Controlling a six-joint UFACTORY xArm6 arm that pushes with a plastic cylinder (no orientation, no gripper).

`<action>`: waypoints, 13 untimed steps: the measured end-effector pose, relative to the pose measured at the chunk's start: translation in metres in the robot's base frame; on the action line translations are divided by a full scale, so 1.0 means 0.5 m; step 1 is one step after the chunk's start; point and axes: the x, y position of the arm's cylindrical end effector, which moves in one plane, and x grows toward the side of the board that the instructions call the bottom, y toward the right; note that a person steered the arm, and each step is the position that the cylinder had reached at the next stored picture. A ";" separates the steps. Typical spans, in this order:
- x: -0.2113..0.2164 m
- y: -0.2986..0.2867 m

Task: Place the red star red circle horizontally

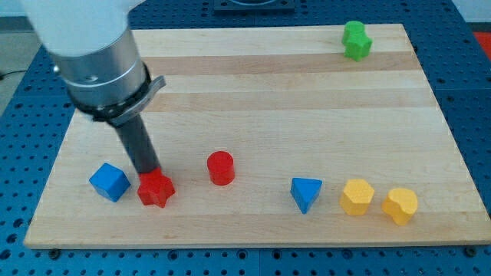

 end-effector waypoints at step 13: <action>0.112 0.232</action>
